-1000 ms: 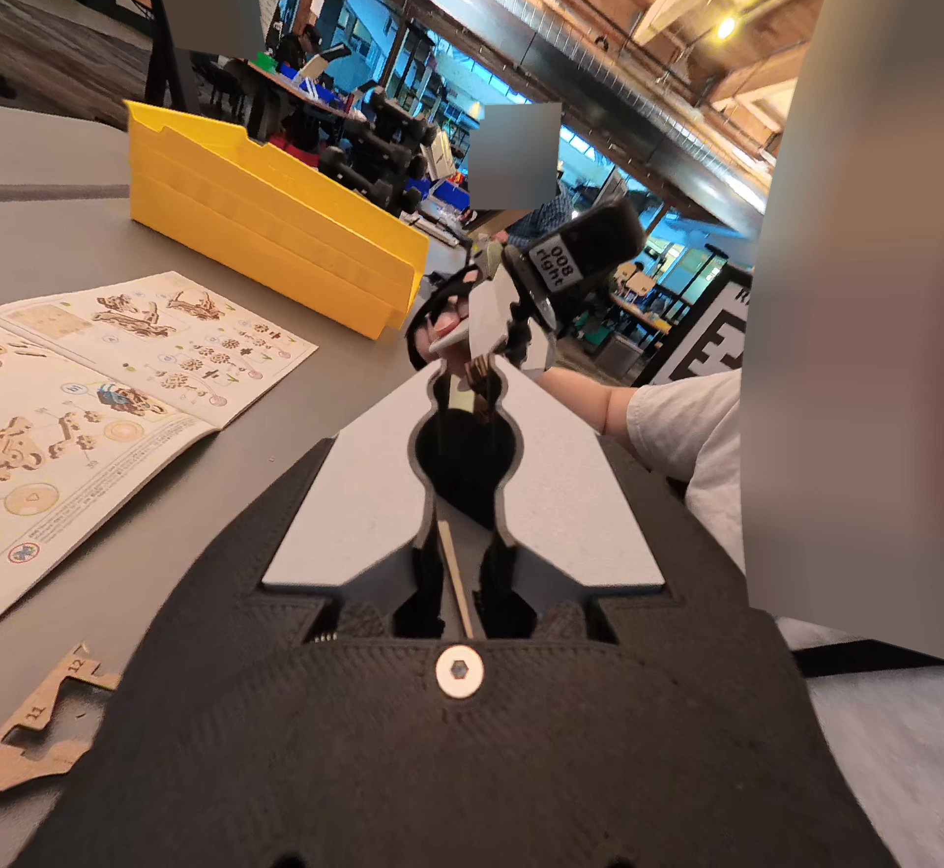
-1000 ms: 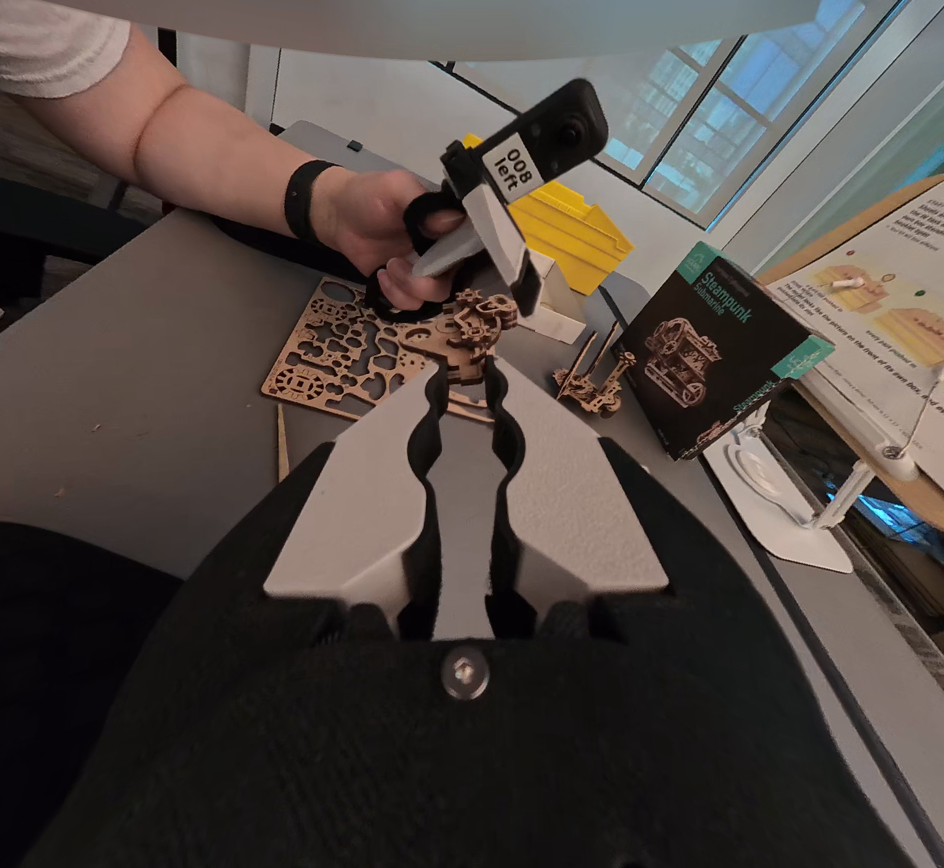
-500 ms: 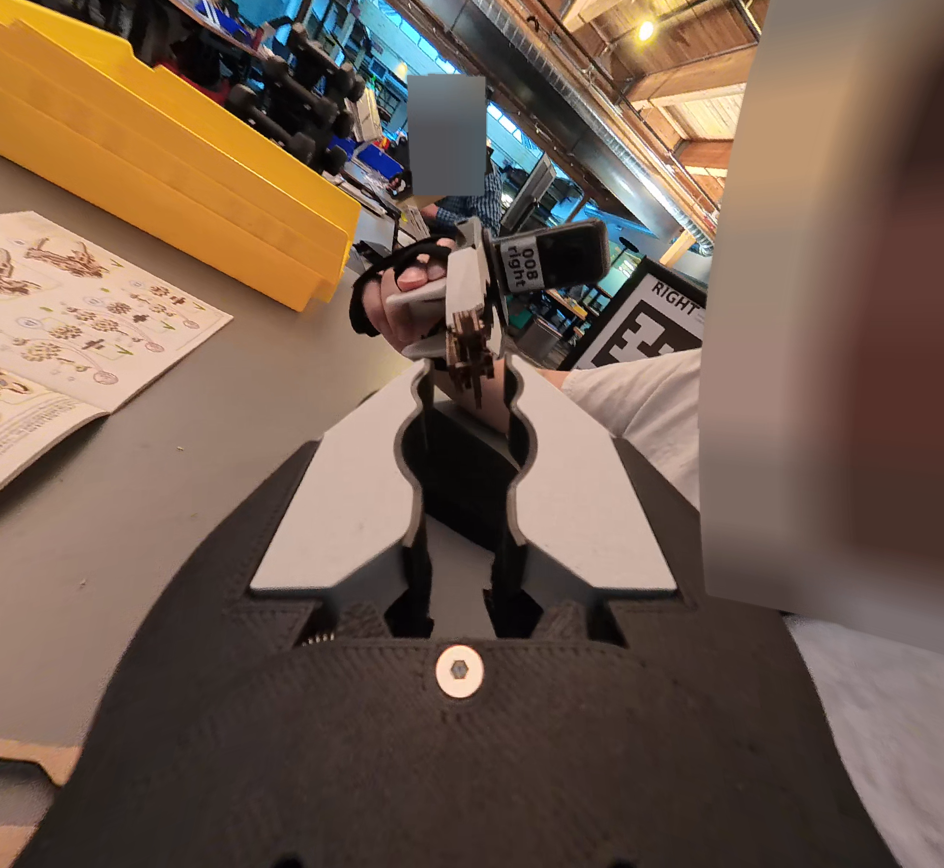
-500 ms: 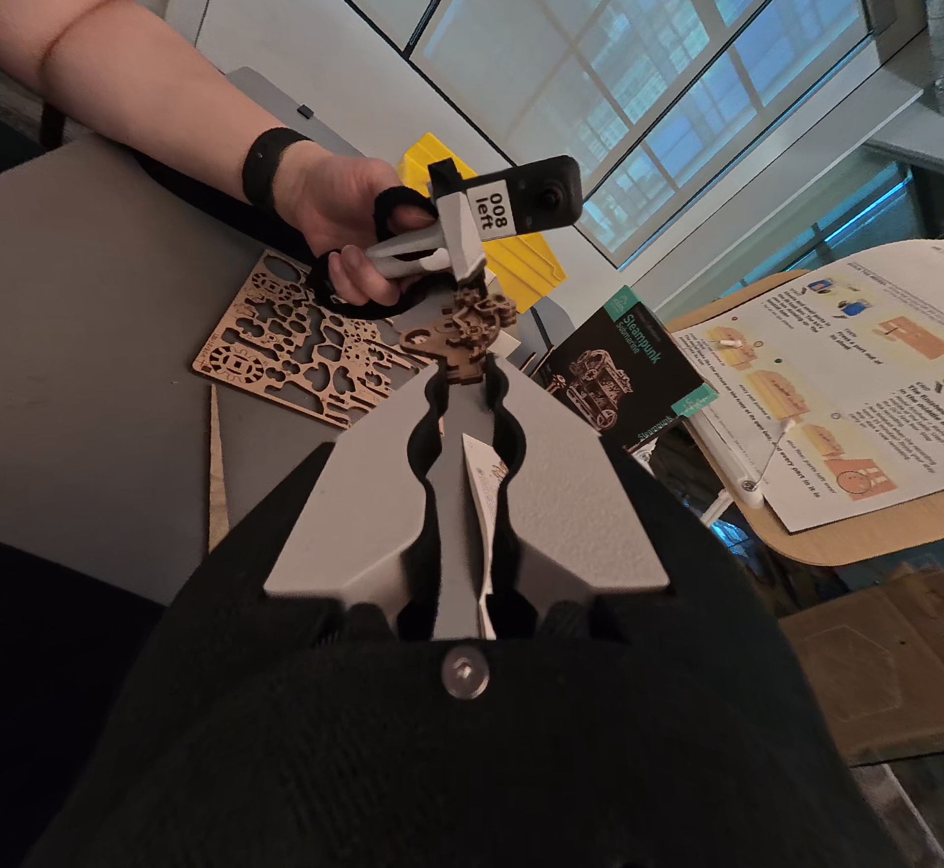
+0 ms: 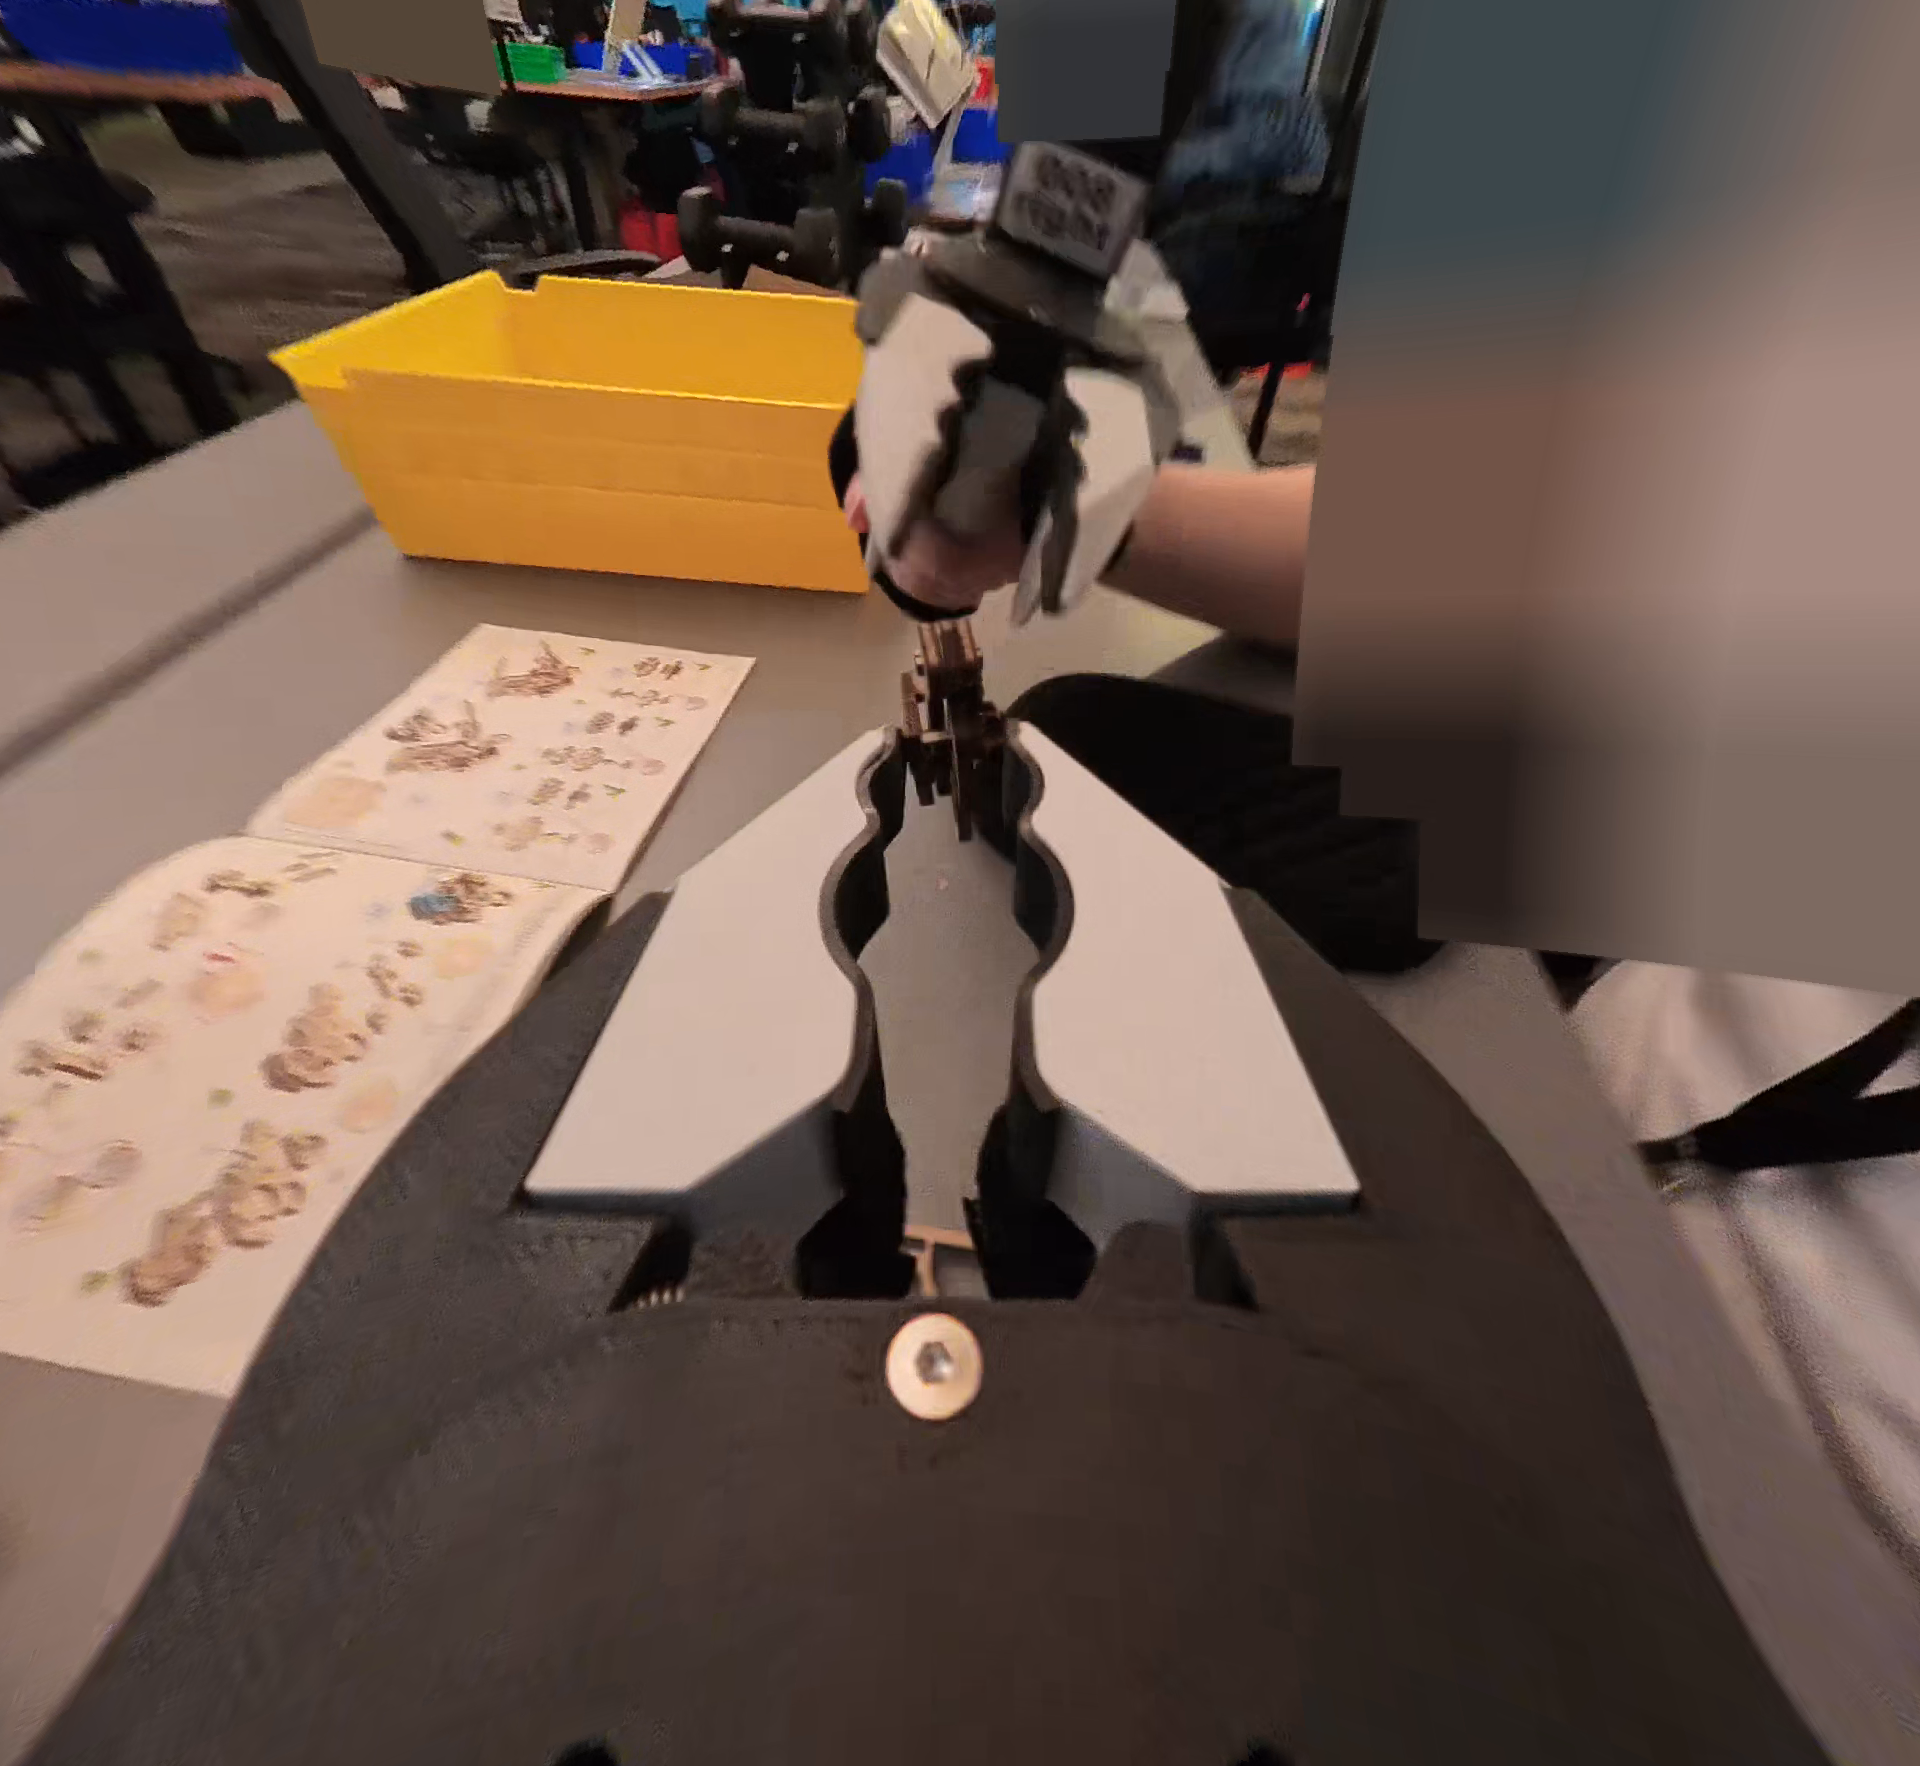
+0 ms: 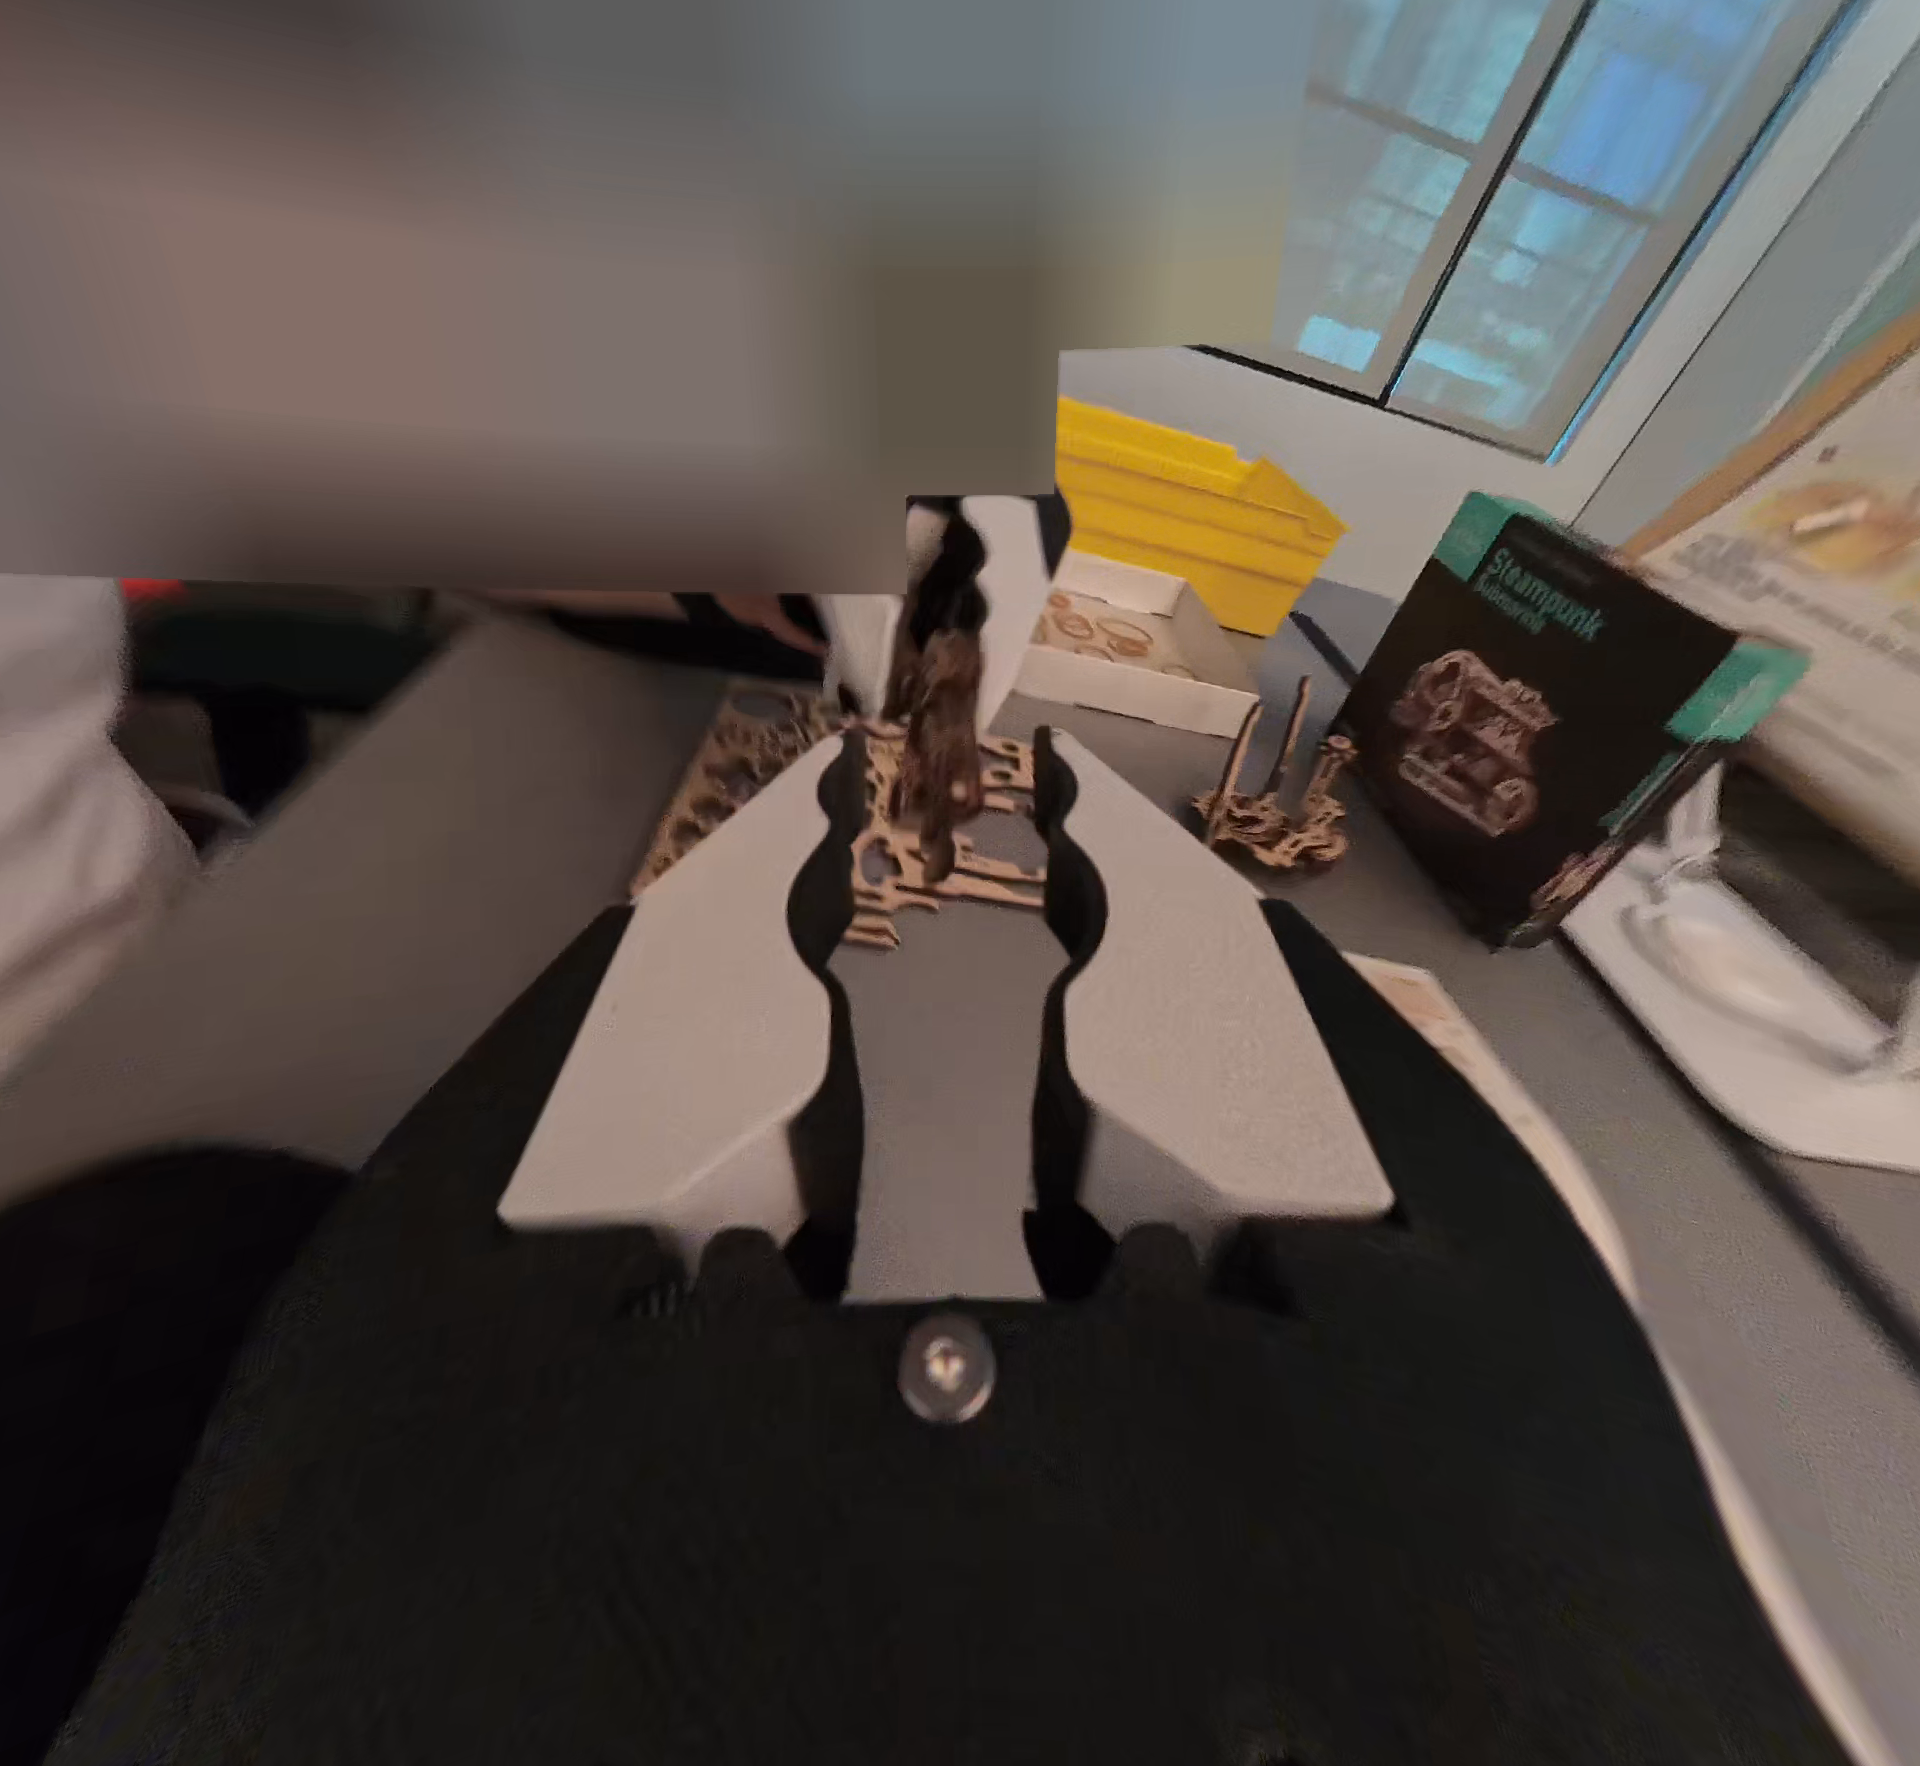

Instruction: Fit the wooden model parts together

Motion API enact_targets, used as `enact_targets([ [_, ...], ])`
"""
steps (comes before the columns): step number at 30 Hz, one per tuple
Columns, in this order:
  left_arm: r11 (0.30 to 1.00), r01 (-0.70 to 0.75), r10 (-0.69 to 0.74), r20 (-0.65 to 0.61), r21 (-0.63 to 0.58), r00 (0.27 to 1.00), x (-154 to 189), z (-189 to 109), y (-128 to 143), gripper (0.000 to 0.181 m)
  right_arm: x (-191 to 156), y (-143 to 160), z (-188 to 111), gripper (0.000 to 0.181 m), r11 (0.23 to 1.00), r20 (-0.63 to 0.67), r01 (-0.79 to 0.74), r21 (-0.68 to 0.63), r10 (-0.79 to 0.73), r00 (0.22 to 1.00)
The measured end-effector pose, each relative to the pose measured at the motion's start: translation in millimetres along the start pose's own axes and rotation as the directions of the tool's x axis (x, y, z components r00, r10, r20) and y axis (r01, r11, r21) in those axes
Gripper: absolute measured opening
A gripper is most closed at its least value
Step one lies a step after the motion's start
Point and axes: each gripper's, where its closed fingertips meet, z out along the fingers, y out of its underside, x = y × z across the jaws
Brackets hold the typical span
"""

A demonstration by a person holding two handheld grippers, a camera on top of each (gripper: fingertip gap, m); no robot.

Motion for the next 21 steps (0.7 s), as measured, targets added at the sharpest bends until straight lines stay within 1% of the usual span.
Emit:
enact_targets([
  [2, 0.991, -0.114, 0.117, 0.036, -0.065, 0.993, 2, 4, 8, 0.017, 3, -4, 4, 0.030, 0.990, 0.012, -0.137, 0.018, 0.137, 0.990],
  [4, 0.974, -0.195, 0.201, 0.040, -0.113, 0.979, 6, 8, 14, 0.017, -4, 2, 13, 0.030, 0.987, 0.035, -0.161, -0.021, 0.161, 0.986],
  [8, 0.950, -0.267, 0.275, 0.025, -0.163, 0.961, 14, 14, 22, 0.017, -19, 27, 26, 0.025, 0.985, 0.051, -0.061, -0.163, 0.071, 0.996],
  [10, 0.938, -0.289, 0.299, 0.027, -0.190, 0.954, 14, 15, 26, 0.017, -25, 28, 29, 0.014, 0.984, 0.073, -0.057, -0.170, 0.070, 0.995],
  [12, 0.932, -0.304, 0.317, 0.034, -0.197, 0.948, 12, 15, 27, 0.017, -25, 29, 29, 0.011, 0.985, 0.074, -0.044, -0.169, 0.057, 0.996],
  [16, 0.915, -0.347, 0.365, 0.057, -0.204, 0.929, 8, 15, 32, 0.017, -24, 33, 29, 0.009, 0.983, 0.060, 0.019, -0.184, -0.008, 0.998],
  [18, 0.898, -0.373, 0.399, 0.076, -0.232, 0.914, 5, 16, 36, 0.017, -25, 32, 28, 0.009, 0.982, 0.058, 0.062, -0.177, -0.052, 0.997],
  [20, 0.866, -0.416, 0.460, 0.115, -0.277, 0.881, -1, 16, 41, 0.026, -25, 25, 26, 0.009, 0.984, 0.050, 0.103, -0.146, -0.097, 0.994],
  [21, 0.850, -0.444, 0.492, 0.127, -0.283, 0.861, -2, 16, 40, 0.027, -25, 25, 25, 0.009, 0.980, 0.049, 0.131, -0.151, -0.125, 0.991],
])
